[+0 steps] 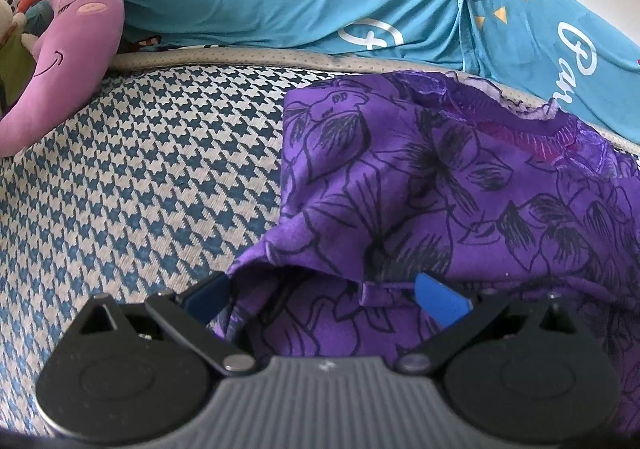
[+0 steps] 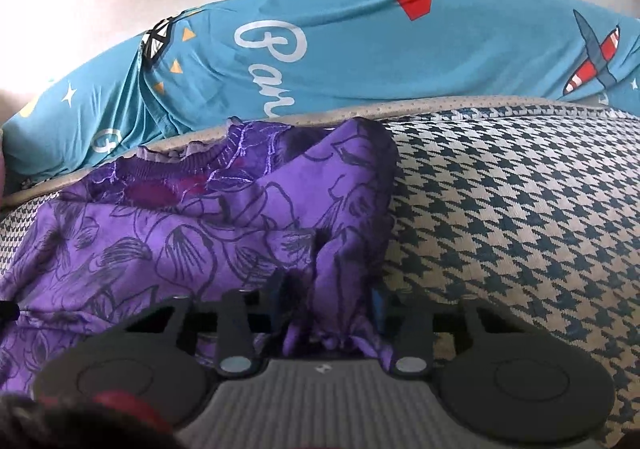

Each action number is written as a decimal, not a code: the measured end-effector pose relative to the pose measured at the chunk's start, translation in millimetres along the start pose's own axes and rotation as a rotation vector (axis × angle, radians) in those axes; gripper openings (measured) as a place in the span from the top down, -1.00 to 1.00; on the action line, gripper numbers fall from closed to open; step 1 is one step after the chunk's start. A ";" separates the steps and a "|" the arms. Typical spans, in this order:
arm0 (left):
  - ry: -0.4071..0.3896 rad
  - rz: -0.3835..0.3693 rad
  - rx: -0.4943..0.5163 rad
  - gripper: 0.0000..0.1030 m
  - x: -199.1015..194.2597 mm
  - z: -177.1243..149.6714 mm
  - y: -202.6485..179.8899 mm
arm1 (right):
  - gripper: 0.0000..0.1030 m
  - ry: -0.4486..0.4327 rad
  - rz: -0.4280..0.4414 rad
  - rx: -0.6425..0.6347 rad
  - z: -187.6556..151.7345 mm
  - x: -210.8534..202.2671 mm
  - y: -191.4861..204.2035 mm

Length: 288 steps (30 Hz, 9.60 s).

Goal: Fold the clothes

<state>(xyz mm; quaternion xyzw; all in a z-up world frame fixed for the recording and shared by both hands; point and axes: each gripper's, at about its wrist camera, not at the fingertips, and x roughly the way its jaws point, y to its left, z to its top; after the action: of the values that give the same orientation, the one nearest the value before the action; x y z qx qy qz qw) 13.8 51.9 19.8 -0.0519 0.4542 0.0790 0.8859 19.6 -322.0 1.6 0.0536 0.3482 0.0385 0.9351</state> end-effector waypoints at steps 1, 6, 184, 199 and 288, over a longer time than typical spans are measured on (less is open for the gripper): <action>0.002 0.000 0.000 -1.00 -0.1 0.0 -0.6 | 0.45 -0.003 -0.003 -0.007 0.3 -0.9 2.2; 0.013 -0.002 0.008 -1.00 -1.4 -1.3 -2.6 | 0.50 -0.008 -0.030 -0.016 1.6 -2.4 7.2; -0.087 0.193 0.058 -0.42 13.3 -19.6 53.4 | 0.68 0.074 -0.242 0.151 -18.5 -62.0 -32.8; -0.073 -0.001 0.065 -0.68 -32.8 -36.3 70.0 | 0.24 0.128 -0.090 0.186 -32.2 -107.4 -42.3; -0.091 -0.226 0.262 -0.72 -123.5 -173.1 39.9 | 0.64 0.106 0.018 0.085 -143.4 -209.1 26.2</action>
<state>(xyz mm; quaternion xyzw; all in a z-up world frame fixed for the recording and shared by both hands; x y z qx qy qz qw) -202.5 51.3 18.6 0.0167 0.4114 -0.0786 0.9079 -233.1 -308.4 32.5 0.0945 0.3980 0.0348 0.9119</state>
